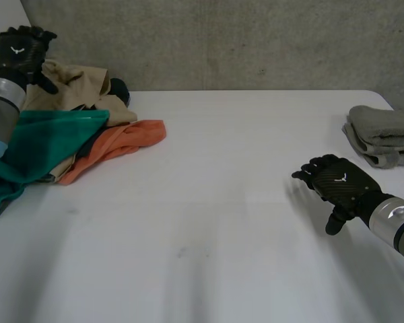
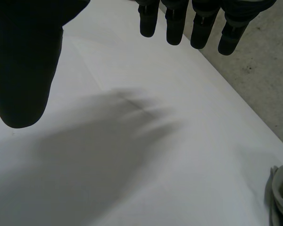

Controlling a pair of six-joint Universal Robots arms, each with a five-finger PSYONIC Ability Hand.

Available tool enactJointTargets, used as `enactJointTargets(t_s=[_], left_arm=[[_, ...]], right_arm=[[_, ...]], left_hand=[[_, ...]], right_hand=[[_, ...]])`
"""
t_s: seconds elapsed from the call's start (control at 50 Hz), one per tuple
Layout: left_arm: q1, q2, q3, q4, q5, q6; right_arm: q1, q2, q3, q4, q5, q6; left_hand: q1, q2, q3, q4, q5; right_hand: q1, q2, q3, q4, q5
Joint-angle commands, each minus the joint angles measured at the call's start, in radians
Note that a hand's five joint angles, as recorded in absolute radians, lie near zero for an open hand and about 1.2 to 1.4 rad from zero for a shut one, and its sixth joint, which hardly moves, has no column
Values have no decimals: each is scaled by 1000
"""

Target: Fold the laundry.

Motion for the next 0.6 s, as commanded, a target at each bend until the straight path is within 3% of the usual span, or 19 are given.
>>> enactJointTargets(t_s=[0.02, 0.16, 0.22, 0.26, 0.28, 0.34, 0.5, 0.6], left_arm=[[2, -156, 124, 3, 6, 7], [8, -255, 167, 3, 9, 9], [9, -281, 185, 3, 9, 9], [11, -287, 196, 3, 9, 9], [9, -290, 204, 3, 3, 7], [8, -290, 210, 10, -18, 7], [-37, -162, 134, 50, -170, 6], [-87, 49, -49, 113, -172, -11]], right_arm=[[2, 16, -2, 0, 0, 0], [-3, 18, -10, -2, 0, 0], [-4, 18, -12, -2, 0, 0], [-4, 18, -12, -2, 0, 0], [-4, 16, -13, -2, 0, 0], [-1, 16, -13, -2, 0, 0], [5, 5, -15, -2, 3, 1], [6, -10, -25, -2, 29, 3]], left_hand=[[61, 60, 64, 57, 82], [66, 66, 70, 63, 87], [204, 204, 207, 201, 225], [409, 408, 412, 405, 430], [715, 715, 718, 712, 736], [1142, 1142, 1145, 1139, 1163], [1143, 1143, 1147, 1140, 1164], [1143, 1143, 1147, 1140, 1164]], right_hand=[[-48, -36, -35, -38, -52], [-48, -36, -35, -38, -52], [-48, -36, -35, -38, -52], [-48, -36, -35, -38, -52], [-48, -36, -35, -38, -52], [-48, -36, -35, -38, -52], [-48, -36, -35, -38, -52], [-48, -36, -35, -38, -52]])
